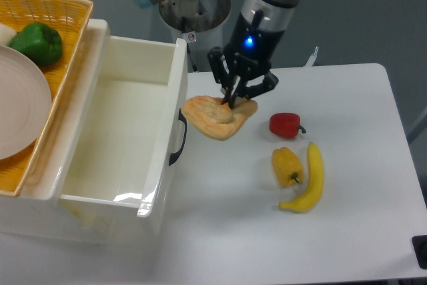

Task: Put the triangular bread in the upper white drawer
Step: 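Lift the flatbread and carry it toward the open white drawer, then move the flatbread over the drawer interior and lower it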

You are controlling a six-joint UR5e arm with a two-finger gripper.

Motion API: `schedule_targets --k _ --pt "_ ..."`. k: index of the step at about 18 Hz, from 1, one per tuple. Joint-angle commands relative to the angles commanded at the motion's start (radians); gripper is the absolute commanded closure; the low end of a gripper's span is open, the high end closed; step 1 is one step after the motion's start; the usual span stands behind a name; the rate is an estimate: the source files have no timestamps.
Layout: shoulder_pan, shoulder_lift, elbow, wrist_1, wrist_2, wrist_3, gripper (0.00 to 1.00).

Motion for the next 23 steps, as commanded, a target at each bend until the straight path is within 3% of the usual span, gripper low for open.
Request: schedule_targets --k 13,23 --pt "-0.164 0.005 -0.014 -0.002 0.0 -0.068 1.0" --pt "-0.224 -0.005 -0.046 -0.008 0.002 -0.075 0.96"
